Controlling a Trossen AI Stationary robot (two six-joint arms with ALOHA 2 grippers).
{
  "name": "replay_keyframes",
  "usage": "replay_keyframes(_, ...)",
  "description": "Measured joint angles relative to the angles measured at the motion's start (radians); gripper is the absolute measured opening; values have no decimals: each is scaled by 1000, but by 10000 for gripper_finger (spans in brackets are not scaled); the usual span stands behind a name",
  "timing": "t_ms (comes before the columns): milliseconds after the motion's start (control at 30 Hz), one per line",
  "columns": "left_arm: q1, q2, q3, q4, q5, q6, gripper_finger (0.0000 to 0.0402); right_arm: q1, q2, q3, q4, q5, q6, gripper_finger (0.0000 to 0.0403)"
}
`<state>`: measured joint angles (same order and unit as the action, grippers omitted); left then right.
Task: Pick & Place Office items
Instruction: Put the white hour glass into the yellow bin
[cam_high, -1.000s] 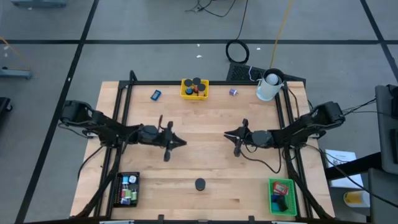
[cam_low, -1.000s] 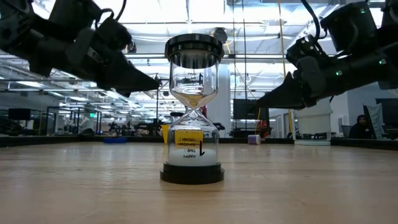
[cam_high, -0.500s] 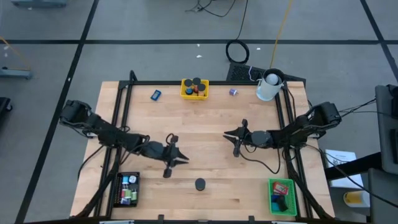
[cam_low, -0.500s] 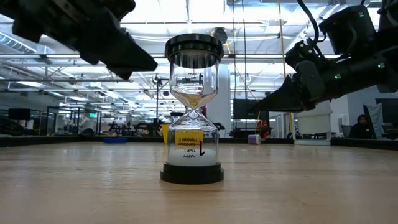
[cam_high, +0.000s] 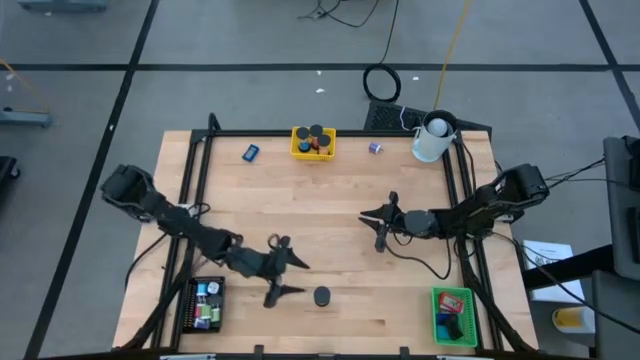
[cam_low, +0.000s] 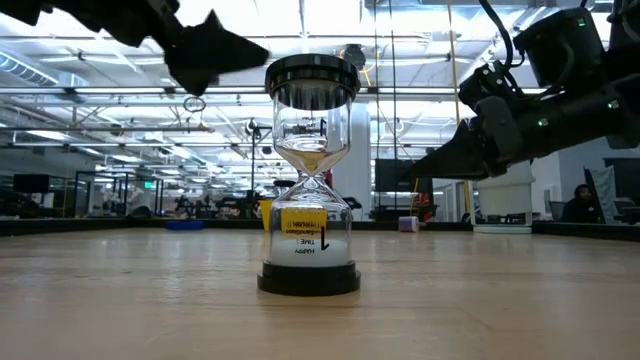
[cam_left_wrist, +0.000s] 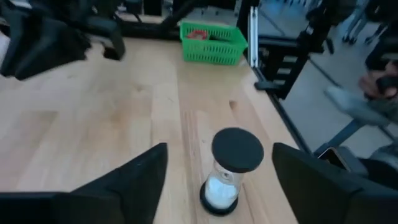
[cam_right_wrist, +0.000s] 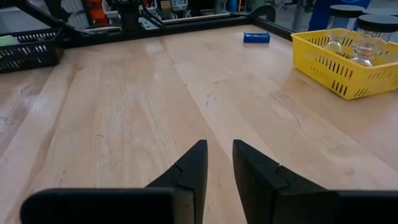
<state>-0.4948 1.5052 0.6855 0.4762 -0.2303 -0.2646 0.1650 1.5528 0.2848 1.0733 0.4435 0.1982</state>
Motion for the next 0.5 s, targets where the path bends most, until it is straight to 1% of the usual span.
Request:
replay_keyframes(133,-7,121,83,-3,5,25,333,0,0,0,-1,0,0,71)
replay_keyframes(267,-10,219,149,-14,39,37,355,0,0,0,-3,-1,0,71)
replay_keyframes(500,-8,290,207,-57,14,53,372,0,0,0,-15,-1,0,71)
